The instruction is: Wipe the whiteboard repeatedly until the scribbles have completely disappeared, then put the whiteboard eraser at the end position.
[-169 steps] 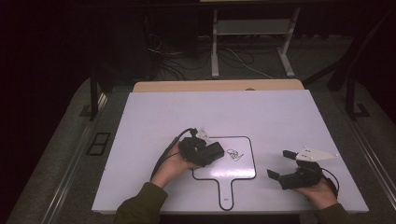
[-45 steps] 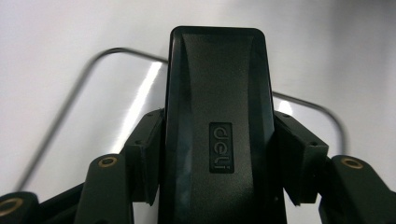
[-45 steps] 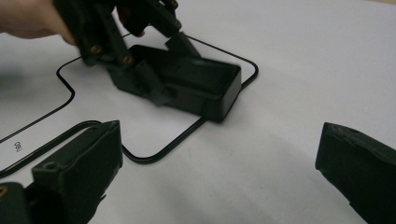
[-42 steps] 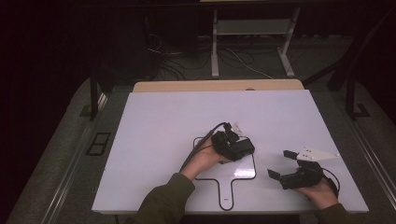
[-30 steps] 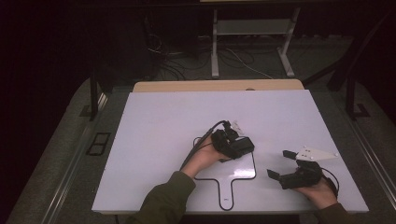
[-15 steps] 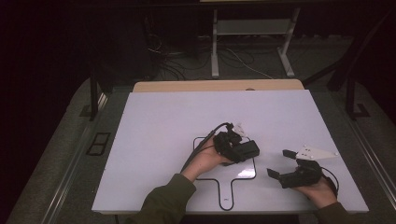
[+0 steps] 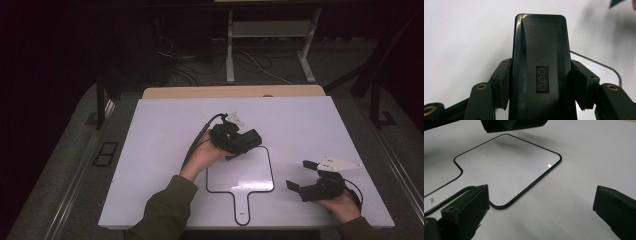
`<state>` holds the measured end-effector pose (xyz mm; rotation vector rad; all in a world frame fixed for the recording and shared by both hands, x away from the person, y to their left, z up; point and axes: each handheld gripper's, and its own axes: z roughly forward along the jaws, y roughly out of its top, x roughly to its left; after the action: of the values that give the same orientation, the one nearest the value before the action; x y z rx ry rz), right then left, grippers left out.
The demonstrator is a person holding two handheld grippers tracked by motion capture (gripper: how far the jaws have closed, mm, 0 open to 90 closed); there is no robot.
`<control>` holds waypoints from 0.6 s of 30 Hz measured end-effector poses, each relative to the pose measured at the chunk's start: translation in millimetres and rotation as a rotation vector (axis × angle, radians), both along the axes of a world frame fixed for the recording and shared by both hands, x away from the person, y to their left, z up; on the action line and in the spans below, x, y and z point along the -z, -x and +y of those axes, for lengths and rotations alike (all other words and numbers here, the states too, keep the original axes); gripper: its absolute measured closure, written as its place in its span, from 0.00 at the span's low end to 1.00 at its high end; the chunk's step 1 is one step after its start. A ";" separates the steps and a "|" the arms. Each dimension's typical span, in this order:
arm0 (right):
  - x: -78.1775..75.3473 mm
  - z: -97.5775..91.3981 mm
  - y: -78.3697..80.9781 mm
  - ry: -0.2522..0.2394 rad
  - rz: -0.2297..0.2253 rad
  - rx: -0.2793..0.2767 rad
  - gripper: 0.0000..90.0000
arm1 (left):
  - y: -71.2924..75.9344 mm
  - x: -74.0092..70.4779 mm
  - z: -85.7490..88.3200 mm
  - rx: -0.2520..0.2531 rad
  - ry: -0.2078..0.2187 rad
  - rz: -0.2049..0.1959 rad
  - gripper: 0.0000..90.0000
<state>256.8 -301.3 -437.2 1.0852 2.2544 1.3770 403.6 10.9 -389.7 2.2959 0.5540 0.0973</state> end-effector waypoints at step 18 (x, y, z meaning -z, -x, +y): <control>0.1 1.8 -1.3 -0.007 0.001 -0.012 0.00 | -84.6 10.7 6.8 -0.159 -0.038 0.024 0.43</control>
<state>258.1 -299.6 -437.4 1.0760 2.2625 1.3900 488.2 17.7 -400.4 2.2892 0.7529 0.1585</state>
